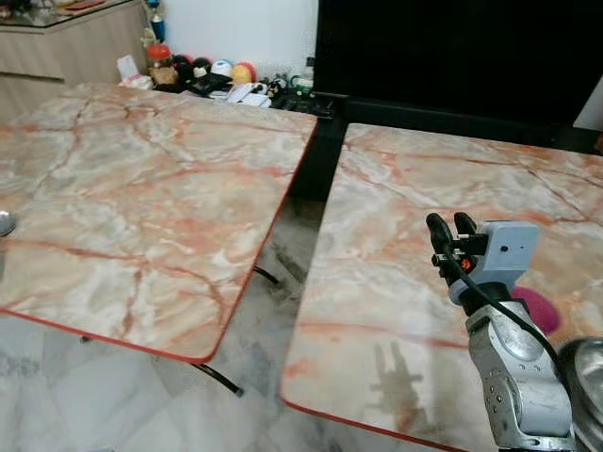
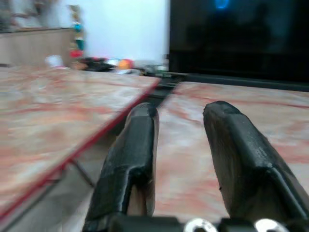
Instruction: Setting the table
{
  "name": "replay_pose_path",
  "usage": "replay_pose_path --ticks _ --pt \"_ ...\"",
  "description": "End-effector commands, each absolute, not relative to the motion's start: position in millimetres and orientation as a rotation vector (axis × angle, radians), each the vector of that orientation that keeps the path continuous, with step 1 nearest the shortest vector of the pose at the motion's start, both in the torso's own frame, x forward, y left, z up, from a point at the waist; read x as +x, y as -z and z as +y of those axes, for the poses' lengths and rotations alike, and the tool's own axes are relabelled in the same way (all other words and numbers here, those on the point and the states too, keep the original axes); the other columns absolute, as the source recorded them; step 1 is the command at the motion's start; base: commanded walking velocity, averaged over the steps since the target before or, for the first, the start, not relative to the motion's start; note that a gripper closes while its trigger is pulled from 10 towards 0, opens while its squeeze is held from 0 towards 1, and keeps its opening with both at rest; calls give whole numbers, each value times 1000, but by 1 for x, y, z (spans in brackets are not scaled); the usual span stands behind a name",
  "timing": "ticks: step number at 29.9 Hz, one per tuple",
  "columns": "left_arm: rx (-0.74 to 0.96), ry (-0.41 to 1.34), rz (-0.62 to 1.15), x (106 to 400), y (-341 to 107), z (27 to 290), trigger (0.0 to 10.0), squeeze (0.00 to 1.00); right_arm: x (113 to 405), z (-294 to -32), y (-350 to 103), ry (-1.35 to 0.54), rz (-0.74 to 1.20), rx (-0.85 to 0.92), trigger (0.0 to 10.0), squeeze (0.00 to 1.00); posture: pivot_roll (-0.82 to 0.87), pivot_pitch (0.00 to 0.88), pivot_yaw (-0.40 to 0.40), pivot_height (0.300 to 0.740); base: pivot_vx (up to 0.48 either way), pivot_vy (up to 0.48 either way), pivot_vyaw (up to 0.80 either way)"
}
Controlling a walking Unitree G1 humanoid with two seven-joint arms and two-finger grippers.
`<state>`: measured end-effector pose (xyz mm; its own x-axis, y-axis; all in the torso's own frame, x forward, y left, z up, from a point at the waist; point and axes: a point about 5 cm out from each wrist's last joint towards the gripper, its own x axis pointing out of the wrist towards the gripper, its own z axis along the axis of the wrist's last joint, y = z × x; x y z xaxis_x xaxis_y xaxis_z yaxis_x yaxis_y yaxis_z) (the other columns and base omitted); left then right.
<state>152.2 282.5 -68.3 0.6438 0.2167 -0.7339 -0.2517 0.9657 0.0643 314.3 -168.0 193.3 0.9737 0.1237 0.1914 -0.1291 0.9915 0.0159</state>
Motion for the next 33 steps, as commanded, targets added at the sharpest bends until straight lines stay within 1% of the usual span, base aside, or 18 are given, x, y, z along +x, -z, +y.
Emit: replay_pose_path --ticks 1,33 --pt "-56 -283 835 151 69 284 10000 0 314 -171 -194 -120 -198 27 10000 0 39 106 -23 740 0 480 0" --pt "-54 -275 832 152 68 283 10000 0 318 -167 -195 -132 -210 28 10000 0 46 106 -23 740 0 480 0"
